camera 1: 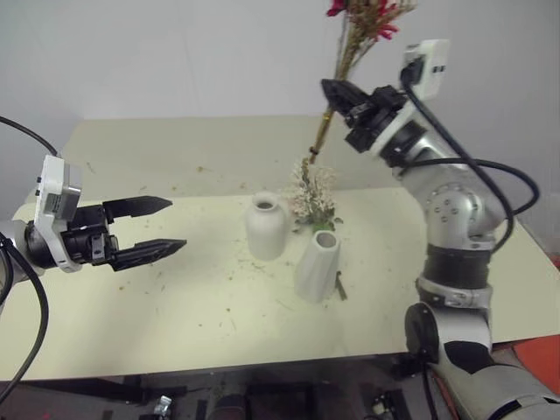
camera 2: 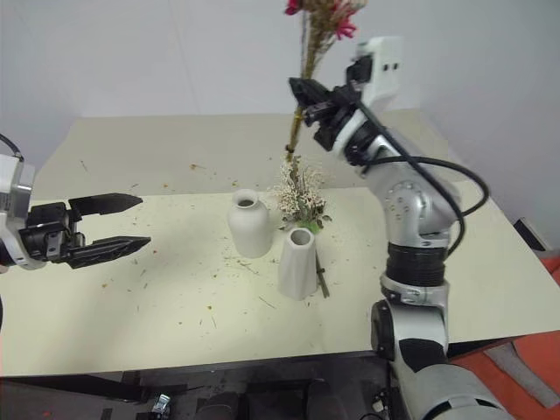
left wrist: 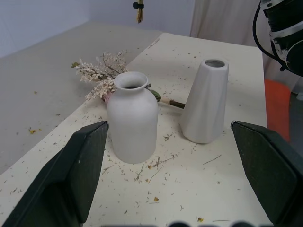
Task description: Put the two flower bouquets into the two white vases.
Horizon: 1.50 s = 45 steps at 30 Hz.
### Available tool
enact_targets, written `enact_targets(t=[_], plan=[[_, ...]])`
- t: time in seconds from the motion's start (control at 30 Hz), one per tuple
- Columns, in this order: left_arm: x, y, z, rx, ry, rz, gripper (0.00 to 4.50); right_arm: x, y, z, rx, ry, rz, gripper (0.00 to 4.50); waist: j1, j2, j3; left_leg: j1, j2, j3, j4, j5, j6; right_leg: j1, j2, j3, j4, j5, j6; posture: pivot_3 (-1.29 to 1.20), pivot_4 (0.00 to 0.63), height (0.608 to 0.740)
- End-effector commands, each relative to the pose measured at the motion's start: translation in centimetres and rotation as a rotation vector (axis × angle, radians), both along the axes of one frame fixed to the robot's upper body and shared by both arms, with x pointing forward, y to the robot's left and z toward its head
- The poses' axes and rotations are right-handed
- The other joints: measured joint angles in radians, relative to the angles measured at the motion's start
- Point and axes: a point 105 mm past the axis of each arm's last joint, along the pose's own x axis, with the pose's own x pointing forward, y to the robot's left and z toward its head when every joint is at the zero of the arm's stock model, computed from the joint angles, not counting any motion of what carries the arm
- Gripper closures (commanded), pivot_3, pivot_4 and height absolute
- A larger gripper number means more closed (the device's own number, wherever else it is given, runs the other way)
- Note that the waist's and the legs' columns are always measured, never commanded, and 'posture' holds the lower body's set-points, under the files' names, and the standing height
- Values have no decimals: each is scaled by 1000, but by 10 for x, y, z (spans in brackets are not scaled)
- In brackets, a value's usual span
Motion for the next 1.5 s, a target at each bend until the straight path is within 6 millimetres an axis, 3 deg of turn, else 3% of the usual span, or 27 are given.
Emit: enact_targets(t=[0.03, 0.5, 0.87, 1.3, 1.5], plan=[[-6, 2, 7, 33, -31, 13, 0, -10, 12, 10, 16, -67, 44, 4468, 0, 0, 0, 0, 0, 0, 0, 0, 0, 0, 0, 0, 0, 0, 0, 0, 150, 740], [-11, 5, 2, 40, -18, 37, 0, -18, 54, -29, -74, -6, 177, 4468, -1, 0, 0, 0, 0, -1, -1, 0, 0, -1, 0, -1, 1, 0, -1, 0, 150, 740], [-12, 5, 2, 44, -24, 39, 0, -7, 61, -47, -111, 6, 144, 4468, -1, 0, 0, 0, 0, -2, -1, 0, 0, -1, 0, -2, 1, 0, -1, 0, 150, 740], [-12, 5, 2, 41, -28, 38, 0, -9, 70, -73, -196, 8, 140, 4468, -1, 1, 0, 0, 0, -2, -1, 0, 0, -1, 0, -2, 1, 0, -1, 0, 150, 740], [-11, 6, 3, 42, -30, 36, 0, -10, 68, -75, -206, -8, 116, 2648, -1, 1, 0, 0, 0, -2, -1, 0, 0, -1, 0, -2, 1, 0, -1, 0, 150, 740]])
